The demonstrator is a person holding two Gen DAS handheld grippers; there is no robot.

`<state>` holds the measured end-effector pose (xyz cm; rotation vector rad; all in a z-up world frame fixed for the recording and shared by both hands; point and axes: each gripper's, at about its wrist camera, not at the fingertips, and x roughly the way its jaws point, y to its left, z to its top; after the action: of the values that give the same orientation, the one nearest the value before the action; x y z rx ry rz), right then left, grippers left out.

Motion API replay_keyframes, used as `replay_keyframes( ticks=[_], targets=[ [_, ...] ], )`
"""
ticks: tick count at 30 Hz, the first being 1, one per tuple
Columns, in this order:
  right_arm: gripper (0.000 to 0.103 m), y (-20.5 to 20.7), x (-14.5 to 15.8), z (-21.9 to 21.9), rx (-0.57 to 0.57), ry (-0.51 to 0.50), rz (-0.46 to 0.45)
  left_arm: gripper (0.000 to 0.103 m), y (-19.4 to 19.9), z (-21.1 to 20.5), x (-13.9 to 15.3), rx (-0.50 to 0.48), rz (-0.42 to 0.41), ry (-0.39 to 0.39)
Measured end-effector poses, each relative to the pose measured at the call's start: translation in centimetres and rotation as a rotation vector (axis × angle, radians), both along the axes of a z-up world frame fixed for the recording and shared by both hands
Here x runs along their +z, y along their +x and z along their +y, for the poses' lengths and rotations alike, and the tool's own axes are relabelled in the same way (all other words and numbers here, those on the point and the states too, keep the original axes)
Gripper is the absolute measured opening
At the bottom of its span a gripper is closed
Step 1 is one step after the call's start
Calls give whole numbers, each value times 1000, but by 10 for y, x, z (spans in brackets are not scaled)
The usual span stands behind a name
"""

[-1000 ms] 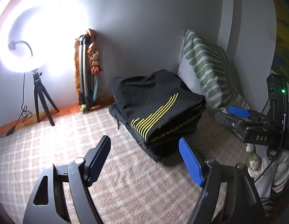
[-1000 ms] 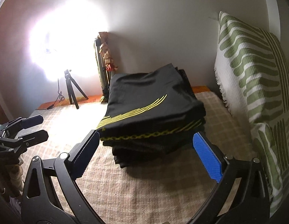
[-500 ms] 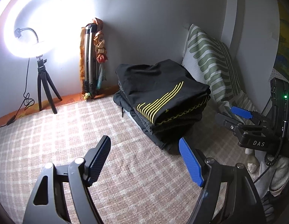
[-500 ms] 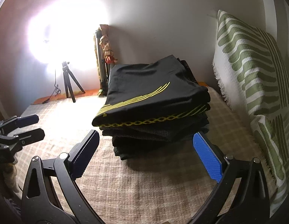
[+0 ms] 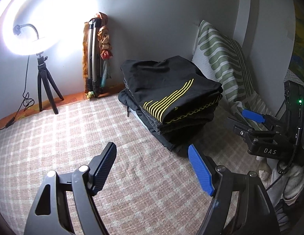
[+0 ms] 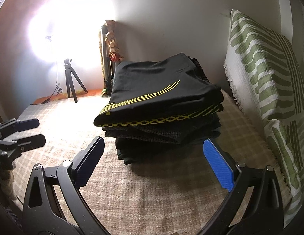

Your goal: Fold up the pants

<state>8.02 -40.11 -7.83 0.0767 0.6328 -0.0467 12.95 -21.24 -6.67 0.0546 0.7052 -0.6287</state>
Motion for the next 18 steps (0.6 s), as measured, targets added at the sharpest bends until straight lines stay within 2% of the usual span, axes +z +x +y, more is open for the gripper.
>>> replay_keyframes(
  ticks=[18],
  targets=[
    [103, 3, -5, 2, 13, 12, 12, 74, -3, 0, 2, 10, -13, 17]
  ],
)
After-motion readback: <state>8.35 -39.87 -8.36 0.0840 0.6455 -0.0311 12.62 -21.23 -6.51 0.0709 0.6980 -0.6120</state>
